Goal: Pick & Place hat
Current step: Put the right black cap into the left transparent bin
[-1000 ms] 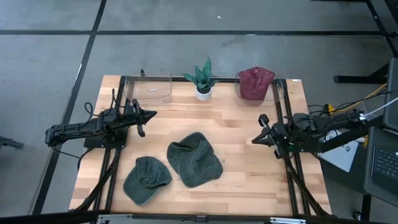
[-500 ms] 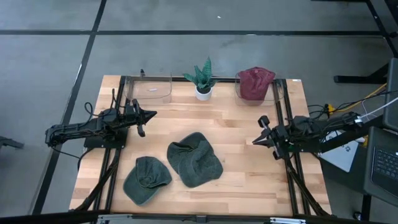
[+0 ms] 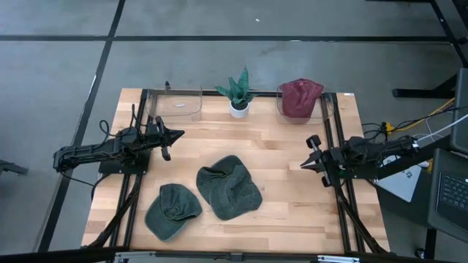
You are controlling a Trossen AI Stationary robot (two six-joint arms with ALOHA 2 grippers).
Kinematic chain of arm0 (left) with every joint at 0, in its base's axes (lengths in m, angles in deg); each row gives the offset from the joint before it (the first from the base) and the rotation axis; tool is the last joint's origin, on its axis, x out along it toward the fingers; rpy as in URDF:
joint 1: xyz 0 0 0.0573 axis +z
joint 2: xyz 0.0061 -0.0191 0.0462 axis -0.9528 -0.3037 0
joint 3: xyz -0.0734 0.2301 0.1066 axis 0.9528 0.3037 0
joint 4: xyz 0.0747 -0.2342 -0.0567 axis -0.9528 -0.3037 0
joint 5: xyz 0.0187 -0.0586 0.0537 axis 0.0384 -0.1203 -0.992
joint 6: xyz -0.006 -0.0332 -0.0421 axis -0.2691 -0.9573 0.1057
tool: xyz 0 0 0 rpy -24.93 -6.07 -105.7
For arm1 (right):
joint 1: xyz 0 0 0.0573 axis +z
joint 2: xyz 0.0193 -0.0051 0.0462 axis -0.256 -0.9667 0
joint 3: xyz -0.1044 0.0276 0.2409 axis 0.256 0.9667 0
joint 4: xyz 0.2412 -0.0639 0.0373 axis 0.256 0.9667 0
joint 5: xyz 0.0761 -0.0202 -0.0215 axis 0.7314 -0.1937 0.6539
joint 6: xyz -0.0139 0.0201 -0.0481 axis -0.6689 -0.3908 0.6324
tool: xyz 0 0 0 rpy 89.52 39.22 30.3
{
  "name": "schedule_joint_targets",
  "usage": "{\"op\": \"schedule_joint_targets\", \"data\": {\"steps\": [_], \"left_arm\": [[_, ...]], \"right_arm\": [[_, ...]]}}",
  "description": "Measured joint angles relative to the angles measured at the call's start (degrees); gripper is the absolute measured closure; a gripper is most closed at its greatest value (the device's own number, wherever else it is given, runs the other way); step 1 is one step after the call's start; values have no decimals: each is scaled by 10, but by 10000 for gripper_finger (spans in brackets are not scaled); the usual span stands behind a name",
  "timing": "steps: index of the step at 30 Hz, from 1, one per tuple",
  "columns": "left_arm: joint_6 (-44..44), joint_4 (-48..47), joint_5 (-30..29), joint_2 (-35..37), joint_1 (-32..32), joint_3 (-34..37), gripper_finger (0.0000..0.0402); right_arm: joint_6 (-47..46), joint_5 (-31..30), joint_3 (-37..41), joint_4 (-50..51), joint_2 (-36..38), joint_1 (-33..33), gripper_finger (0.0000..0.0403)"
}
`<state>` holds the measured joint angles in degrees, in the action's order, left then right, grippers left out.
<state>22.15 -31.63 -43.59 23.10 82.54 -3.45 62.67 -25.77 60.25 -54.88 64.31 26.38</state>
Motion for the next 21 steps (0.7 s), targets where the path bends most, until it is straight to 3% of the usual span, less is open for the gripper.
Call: {"op": "schedule_joint_targets", "data": {"steps": [10, 15, 21], "left_arm": [[0, 0, 0, 0, 0, 0, 397], [0, 0, 0, 0, 0, 0, 398], [0, 0, 0, 0, 0, 0, 398]], "right_arm": [[9, -7, -1, 77, 15, 0, 377], [9, -73, -1, 101, 14, 0, 377], [3, -80, -1, 100, 10, -5, 377]]}}
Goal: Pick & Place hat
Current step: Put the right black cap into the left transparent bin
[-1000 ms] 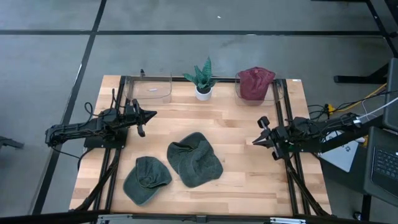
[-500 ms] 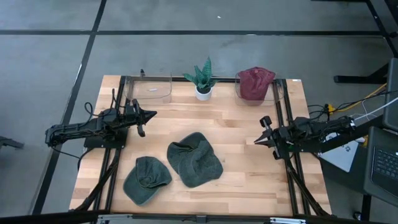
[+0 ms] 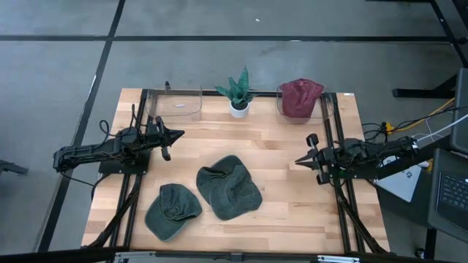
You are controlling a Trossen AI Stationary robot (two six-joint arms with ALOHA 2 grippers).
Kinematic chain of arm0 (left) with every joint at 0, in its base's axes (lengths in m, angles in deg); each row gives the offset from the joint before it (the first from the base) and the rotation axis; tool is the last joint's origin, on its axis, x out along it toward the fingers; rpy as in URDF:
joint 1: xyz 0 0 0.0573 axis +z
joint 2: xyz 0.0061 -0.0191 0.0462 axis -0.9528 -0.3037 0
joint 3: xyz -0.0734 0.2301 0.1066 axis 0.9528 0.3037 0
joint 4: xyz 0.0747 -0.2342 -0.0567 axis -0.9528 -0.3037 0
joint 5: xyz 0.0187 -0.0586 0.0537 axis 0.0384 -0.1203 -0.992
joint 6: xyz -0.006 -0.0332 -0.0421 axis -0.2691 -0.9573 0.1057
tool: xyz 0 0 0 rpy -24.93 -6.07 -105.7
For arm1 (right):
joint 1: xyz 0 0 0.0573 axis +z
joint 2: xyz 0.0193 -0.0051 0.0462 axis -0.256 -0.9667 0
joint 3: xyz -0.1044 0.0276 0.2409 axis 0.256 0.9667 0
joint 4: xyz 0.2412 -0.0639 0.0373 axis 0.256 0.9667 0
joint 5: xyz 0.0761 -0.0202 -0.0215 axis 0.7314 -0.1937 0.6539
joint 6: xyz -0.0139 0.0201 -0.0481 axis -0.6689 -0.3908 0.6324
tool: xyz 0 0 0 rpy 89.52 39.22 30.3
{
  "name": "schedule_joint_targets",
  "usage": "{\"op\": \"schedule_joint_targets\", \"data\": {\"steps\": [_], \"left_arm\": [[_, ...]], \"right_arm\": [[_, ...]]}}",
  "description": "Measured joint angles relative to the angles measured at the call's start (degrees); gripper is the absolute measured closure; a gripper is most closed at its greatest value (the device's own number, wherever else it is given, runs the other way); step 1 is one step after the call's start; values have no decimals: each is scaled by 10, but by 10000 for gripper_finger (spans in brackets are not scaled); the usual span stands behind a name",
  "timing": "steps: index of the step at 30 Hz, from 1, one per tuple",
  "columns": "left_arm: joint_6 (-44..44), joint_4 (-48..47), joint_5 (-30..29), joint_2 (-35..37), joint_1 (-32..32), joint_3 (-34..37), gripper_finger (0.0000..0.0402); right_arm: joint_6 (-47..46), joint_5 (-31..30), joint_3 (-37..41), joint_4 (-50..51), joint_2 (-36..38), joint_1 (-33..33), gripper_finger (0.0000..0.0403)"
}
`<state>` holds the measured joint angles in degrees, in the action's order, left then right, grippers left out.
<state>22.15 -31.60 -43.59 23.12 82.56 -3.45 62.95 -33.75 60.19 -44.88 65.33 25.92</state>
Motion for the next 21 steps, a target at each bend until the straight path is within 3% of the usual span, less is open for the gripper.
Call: {"op": "schedule_joint_targets", "data": {"steps": [17, 21], "left_arm": [[0, 0, 0, 0, 0, 0, 397], [60, 7, -55, 0, 4, 0, 398]], "right_arm": [[32, 0, 0, 0, -5, 0, 377], [32, 0, 0, 0, -5, 0, 377]]}}
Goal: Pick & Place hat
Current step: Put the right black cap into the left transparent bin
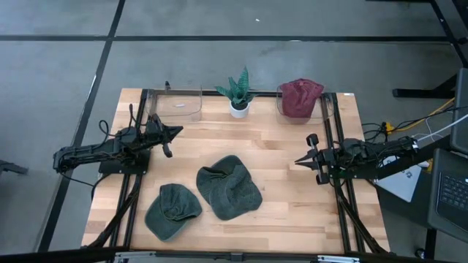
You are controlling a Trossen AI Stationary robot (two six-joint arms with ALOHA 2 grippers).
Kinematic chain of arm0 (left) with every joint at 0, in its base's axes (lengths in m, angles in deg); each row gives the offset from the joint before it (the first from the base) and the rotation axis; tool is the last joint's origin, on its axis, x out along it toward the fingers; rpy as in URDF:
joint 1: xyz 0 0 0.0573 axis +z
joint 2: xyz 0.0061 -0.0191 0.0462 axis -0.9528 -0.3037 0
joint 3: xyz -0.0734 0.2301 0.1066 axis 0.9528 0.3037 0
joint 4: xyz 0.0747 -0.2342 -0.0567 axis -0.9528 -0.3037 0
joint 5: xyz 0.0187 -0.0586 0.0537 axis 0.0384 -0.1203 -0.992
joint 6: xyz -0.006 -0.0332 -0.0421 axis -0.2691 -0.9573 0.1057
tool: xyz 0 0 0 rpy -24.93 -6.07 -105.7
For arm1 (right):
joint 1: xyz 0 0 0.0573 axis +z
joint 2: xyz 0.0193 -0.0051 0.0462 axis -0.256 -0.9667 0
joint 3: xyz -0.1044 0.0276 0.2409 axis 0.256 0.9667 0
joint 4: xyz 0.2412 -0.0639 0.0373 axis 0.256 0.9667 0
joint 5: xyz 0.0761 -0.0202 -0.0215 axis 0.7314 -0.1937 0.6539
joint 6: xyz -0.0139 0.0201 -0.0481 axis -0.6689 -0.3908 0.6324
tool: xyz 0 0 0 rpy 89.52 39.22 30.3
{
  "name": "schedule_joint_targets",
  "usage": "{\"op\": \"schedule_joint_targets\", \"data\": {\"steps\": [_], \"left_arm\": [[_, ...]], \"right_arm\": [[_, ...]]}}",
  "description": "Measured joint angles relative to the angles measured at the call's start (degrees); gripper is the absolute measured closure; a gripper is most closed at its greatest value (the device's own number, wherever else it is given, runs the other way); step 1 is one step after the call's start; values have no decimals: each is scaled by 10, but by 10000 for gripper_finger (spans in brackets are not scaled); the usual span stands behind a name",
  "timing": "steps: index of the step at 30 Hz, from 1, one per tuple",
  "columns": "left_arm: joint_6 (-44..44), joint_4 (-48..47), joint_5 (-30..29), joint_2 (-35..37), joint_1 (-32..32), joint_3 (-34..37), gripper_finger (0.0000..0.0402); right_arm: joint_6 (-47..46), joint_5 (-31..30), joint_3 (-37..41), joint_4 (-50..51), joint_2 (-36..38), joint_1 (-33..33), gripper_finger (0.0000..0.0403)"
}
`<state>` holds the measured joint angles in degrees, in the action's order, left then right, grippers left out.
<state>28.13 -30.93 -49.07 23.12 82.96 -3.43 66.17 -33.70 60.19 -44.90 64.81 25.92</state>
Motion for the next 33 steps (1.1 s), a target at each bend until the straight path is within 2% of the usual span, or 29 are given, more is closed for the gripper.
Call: {"op": "schedule_joint_targets", "data": {"steps": [3, 6, 14, 17, 19, 27, 30, 33], "left_arm": [[117, 4, -31, 0, 4, 0, 398], [122, 6, -26, 0, 5, 0, 398], [-206, 69, 106, 0, 3, 0, 397], [-279, 77, 123, 0, 3, 0, 398], [-299, 70, 125, 0, 3, 0, 397], [-258, 54, 188, 0, 3, -2, 398], [-250, 22, 195, -16, -2, -24, 398], [-202, -6, 196, -45, -12, -52, 398]], "right_arm": [[0, 0, 0, 0, 0, 0, 377], [0, 0, 0, 0, 0, 0, 377], [0, 0, 0, 0, 0, 0, 377], [0, 0, 0, 0, 0, 0, 377], [0, 0, 0, 0, 0, 0, 377], [0, 0, 0, 0, 0, 0, 377], [0, 0, 0, 0, 0, 0, 377], [0, 0, 0, 0, 0, 0, 377]]}}
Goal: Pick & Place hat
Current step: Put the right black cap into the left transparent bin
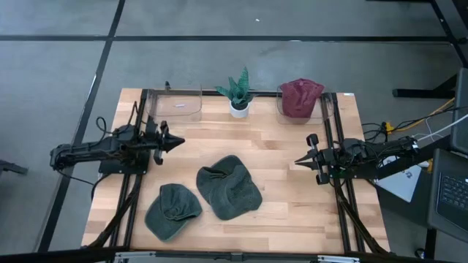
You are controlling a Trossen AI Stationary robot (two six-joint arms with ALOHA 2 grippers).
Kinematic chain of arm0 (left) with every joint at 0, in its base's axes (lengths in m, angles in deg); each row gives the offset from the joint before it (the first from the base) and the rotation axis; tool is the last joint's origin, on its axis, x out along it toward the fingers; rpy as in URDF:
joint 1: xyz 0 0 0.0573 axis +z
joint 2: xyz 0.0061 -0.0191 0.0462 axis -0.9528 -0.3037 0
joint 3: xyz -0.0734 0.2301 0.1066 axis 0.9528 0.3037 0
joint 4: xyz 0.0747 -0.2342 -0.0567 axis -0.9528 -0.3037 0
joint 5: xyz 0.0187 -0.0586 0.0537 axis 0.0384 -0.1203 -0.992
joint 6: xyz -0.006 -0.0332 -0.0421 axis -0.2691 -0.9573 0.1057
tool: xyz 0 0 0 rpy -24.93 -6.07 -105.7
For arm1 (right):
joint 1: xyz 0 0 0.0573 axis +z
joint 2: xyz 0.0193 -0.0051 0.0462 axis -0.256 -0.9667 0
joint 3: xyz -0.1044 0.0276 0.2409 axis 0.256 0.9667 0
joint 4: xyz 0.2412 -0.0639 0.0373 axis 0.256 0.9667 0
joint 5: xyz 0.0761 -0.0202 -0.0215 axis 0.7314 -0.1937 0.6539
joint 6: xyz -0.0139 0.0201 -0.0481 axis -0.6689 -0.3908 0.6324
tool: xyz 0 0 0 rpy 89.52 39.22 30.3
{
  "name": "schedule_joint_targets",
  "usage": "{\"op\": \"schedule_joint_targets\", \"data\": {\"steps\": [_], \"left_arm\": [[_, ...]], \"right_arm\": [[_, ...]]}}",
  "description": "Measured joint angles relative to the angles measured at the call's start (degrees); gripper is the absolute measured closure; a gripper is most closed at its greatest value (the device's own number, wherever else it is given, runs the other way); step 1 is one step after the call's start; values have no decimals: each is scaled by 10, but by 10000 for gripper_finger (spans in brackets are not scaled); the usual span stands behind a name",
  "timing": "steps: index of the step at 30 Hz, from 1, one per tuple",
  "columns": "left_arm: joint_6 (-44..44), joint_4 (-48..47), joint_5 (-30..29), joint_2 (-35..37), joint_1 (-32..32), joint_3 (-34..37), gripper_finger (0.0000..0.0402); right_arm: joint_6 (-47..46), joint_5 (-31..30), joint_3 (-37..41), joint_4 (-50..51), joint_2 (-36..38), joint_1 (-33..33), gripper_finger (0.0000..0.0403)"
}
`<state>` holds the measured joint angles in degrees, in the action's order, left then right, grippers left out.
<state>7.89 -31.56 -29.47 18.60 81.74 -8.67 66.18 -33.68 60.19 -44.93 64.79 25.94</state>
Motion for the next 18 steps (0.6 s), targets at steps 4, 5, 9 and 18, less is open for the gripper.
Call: {"op": "schedule_joint_targets", "data": {"steps": [4, 5, 9, 18], "left_arm": [[87, 2, -1, -60, -21, -45, 398], [105, 0, -1, -79, -27, -57, 398], [174, 1, -8, -149, -55, -103, 398], [309, -3, -12, -271, -117, -185, 398]], "right_arm": [[0, 0, 0, 0, 0, 0, 377], [0, 0, 0, 0, 0, 0, 377], [0, 0, 0, 0, 0, 0, 377], [0, 0, 0, 0, 0, 0, 377]]}}
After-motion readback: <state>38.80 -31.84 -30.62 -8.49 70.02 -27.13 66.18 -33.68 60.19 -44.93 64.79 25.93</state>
